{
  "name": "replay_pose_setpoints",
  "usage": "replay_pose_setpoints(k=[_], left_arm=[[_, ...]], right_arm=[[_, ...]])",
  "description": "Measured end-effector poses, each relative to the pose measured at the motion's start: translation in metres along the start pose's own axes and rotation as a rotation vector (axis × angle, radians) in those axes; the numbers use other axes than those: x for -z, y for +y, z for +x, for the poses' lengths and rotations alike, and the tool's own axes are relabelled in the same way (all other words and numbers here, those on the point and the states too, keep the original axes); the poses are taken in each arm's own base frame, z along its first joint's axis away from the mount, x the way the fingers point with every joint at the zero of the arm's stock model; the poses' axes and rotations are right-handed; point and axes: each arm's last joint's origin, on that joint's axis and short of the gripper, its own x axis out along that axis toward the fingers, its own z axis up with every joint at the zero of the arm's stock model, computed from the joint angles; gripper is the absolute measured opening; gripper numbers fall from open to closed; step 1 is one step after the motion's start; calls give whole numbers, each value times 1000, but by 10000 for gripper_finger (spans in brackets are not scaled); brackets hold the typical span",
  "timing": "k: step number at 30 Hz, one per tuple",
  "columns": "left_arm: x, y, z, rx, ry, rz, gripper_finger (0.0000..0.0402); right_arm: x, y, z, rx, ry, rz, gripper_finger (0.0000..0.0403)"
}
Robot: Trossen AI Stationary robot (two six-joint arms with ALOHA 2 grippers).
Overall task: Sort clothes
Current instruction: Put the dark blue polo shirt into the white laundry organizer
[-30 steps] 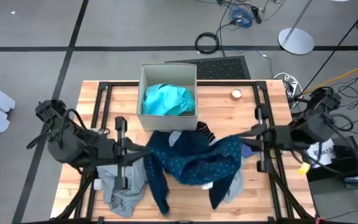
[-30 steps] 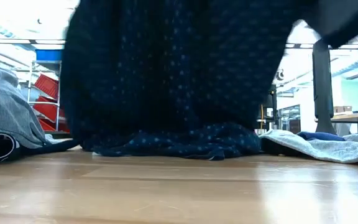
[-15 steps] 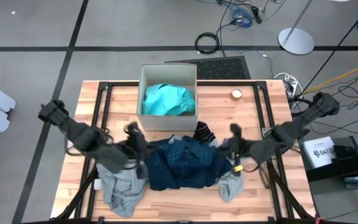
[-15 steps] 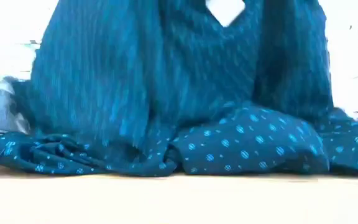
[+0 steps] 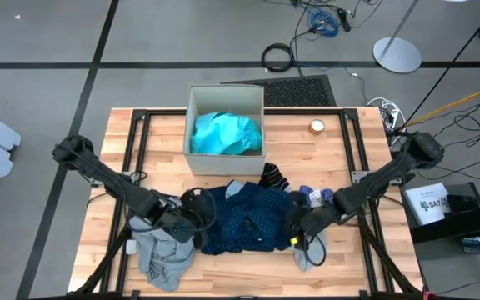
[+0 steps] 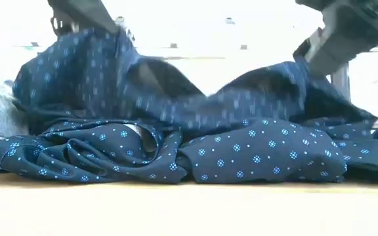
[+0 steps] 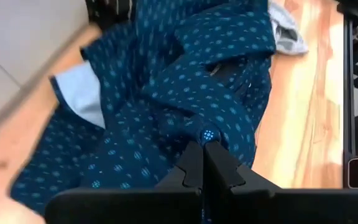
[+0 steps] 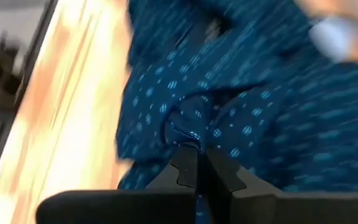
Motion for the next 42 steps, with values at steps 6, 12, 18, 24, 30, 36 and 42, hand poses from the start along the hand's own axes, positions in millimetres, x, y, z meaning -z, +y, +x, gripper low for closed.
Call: replay_pose_setpoints(k=[6,12,18,24,30,36,42], left_arm=[[12,10,18,104,-13,-61,0],[11,11,19,115,-15,-67,6],[10,11,19,109,-31,-65,7],[9,10,18,49,-107,-66,8],[10,10,16,7,-155,-62,9],[13,8,20,-17,-164,-58,9],[19,-2,44,-7,-210,-32,9]], right_arm=[[17,5,24,-53,132,-63,33],[15,14,37,-111,179,-105,128],[15,15,57,-75,222,-131,227],[28,14,77,-4,312,-130,259],[31,14,76,18,332,-69,112],[23,8,48,72,372,-15,18],[-13,11,3,208,314,-23,6]])
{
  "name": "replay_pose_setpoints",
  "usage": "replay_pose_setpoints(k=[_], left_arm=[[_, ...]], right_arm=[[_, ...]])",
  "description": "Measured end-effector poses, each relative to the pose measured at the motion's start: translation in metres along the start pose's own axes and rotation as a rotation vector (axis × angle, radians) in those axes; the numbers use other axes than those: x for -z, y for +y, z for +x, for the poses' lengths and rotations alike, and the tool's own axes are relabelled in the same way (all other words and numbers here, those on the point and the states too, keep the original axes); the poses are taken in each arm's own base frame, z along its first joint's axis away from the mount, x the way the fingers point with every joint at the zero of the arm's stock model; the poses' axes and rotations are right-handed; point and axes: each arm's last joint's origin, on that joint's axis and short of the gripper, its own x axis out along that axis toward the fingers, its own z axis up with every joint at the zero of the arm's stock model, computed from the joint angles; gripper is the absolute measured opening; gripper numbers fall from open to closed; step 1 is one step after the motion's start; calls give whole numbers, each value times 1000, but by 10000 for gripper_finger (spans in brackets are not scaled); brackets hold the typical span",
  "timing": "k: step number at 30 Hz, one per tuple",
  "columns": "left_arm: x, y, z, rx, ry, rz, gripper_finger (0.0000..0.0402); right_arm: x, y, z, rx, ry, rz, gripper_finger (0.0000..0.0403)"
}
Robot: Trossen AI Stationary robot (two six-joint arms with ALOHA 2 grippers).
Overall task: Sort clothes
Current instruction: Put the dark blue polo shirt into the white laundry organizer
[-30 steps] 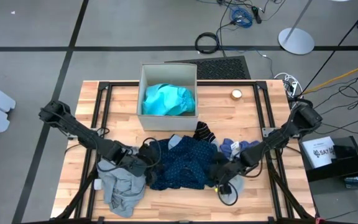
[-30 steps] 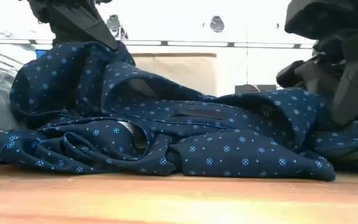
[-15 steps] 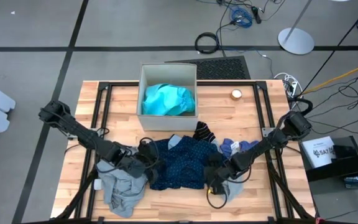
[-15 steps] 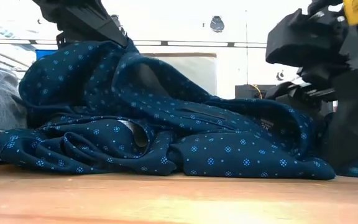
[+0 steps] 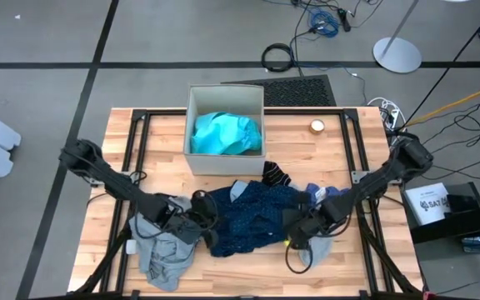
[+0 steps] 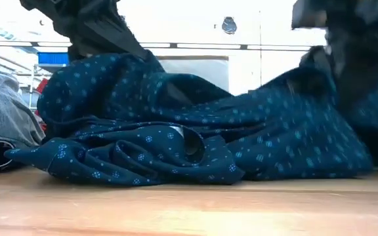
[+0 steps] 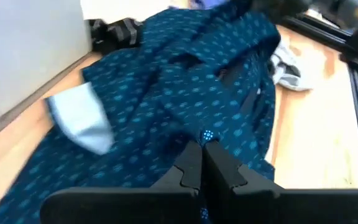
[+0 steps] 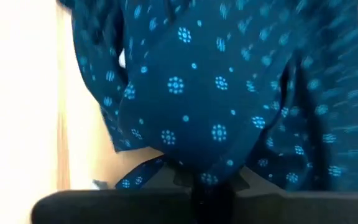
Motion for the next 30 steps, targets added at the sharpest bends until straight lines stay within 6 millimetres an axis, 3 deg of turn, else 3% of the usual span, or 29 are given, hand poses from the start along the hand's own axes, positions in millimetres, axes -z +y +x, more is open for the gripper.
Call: replay_pose_setpoints(k=[5,10,15,19,24,30], left_arm=[[13,-8,25,51,-21,-10,9],[25,-11,49,140,4,-49,9],[29,-12,55,168,25,-59,9],[22,-15,44,215,55,-28,24],[15,-11,24,230,156,43,86],[4,11,-5,120,336,-3,152]], right_arm=[[-35,6,-34,20,-181,-31,5],[-72,12,-41,-4,-382,-81,4],[-92,11,-18,14,-454,-126,4],[-102,6,2,27,-465,-133,3],[-116,0,22,6,-524,-140,3],[-131,-9,61,-65,-578,-129,3]])
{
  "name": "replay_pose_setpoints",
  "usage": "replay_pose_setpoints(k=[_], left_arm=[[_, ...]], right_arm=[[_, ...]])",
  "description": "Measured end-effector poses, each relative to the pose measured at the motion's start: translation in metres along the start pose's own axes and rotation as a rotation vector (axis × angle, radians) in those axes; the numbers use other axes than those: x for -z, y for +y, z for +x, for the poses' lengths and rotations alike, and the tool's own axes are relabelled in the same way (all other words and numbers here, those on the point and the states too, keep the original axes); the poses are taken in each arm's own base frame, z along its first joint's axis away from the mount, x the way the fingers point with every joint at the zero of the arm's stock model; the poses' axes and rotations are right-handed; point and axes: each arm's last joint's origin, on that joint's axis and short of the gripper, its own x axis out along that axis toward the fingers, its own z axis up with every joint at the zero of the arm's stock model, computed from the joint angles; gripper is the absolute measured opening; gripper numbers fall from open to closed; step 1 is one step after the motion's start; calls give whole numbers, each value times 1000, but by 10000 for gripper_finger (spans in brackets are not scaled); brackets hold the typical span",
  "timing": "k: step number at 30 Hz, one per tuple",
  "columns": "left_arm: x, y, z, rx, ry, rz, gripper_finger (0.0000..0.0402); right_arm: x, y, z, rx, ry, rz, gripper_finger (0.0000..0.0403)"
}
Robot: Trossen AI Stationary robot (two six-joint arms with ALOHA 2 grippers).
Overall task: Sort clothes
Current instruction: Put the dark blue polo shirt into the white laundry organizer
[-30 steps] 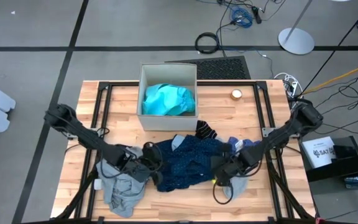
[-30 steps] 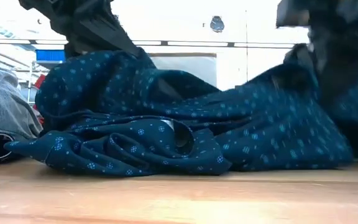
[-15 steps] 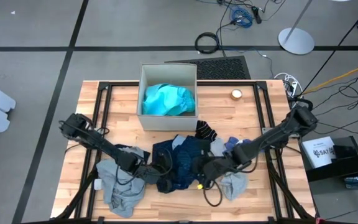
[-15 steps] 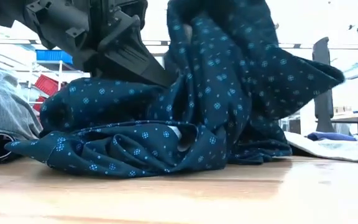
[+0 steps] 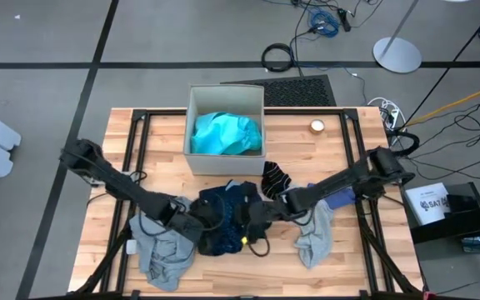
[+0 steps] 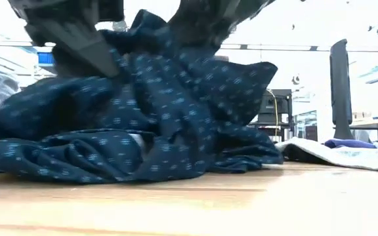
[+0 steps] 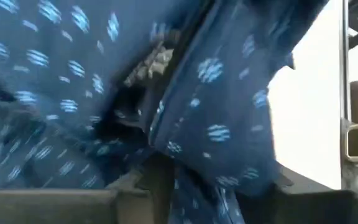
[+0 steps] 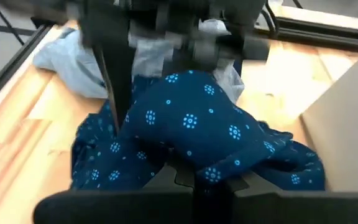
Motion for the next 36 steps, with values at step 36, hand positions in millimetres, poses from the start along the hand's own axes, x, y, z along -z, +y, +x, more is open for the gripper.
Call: replay_pose_setpoints(k=[36], left_arm=[[-44,74,-34,-168,71,-293,305]], right_arm=[[62,-10,64,-39,150,49,21]])
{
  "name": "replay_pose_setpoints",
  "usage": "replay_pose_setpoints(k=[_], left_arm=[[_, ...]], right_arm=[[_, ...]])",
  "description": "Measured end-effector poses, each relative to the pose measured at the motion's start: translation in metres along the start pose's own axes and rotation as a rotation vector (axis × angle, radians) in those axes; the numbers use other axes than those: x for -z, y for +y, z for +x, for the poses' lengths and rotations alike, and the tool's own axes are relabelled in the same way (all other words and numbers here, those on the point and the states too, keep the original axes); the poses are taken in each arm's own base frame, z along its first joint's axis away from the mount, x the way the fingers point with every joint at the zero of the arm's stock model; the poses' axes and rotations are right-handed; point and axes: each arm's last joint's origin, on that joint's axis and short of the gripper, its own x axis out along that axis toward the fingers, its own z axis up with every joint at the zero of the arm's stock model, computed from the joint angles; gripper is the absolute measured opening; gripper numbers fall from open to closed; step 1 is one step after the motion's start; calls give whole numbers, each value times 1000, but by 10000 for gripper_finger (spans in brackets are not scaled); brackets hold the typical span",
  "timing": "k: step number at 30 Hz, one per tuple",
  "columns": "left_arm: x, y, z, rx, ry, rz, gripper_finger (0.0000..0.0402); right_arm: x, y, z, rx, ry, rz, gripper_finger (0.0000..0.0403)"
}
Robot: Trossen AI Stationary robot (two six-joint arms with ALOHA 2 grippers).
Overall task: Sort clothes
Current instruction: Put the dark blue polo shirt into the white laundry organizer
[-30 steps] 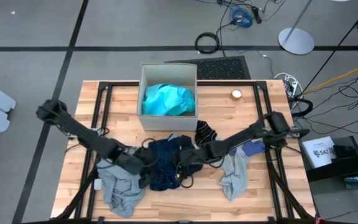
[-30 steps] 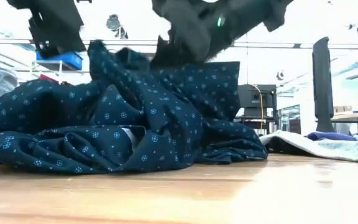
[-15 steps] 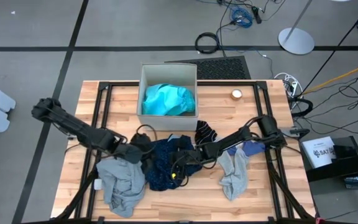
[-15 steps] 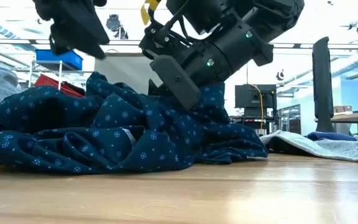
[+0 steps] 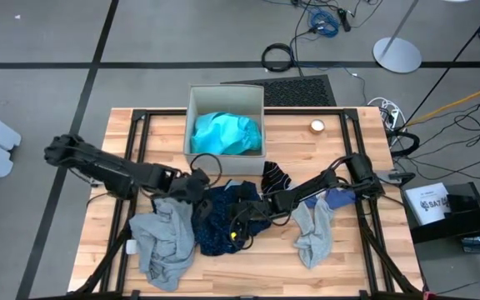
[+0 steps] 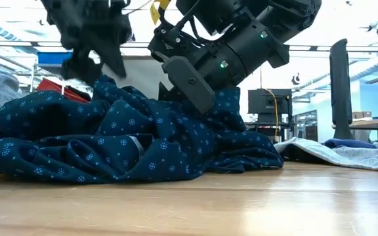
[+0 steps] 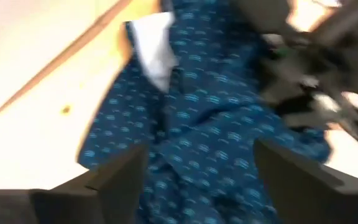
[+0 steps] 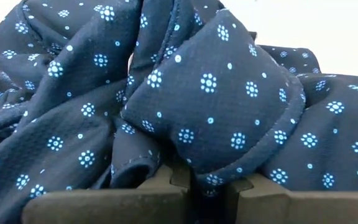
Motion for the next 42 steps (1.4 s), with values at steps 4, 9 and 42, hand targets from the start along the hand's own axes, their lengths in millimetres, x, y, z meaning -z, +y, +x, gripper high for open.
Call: replay_pose_setpoints(k=[4,9,42], left_arm=[[1,8,16,-15,4,-45,328],[9,15,37,-74,57,-63,331],[26,13,99,-34,236,19,113]], right_arm=[[0,1,0,-21,2,-1,22],[0,1,0,-27,3,-14,22],[-24,5,-42,73,-1,-131,216]])
